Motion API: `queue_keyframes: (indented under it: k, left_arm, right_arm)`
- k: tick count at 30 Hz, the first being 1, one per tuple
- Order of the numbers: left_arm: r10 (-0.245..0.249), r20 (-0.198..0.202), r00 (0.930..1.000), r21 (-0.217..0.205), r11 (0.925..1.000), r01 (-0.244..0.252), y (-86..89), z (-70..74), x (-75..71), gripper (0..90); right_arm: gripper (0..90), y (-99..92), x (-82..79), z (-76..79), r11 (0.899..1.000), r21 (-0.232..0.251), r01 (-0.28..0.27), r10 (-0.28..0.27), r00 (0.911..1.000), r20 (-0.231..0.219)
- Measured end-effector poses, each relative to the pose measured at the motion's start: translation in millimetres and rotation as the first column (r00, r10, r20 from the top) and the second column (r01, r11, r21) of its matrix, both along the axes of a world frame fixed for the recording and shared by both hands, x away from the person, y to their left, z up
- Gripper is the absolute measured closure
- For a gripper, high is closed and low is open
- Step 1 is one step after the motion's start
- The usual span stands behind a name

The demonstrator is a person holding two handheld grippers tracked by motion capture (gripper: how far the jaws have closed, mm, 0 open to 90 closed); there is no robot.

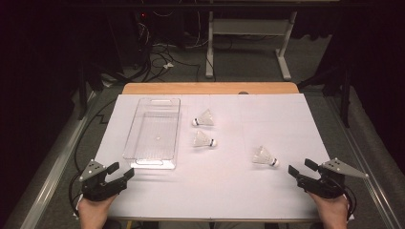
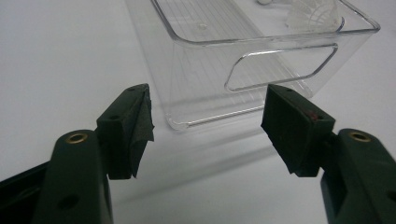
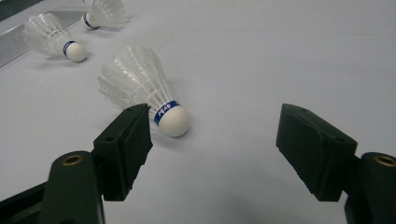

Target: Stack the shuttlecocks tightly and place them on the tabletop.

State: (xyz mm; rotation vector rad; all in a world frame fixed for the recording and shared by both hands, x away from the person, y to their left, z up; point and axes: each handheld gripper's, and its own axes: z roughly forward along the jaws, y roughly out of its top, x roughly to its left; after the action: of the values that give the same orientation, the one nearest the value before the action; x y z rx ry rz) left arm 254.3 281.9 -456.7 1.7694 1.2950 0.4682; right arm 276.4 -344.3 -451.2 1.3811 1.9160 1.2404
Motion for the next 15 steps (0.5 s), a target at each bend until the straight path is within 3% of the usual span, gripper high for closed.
queue_keyframes:
  k: [15]
  left_arm:
    - [-0.006, -0.002, 1.0, -0.008, 1.0, 0.006, -0.9, 0.9, -0.8, 34.4]
  right_arm:
    - [26.8, -0.5, -0.4, 0.0, 1.0, 0.003, 0.005, -0.005, 1.0, -0.001]
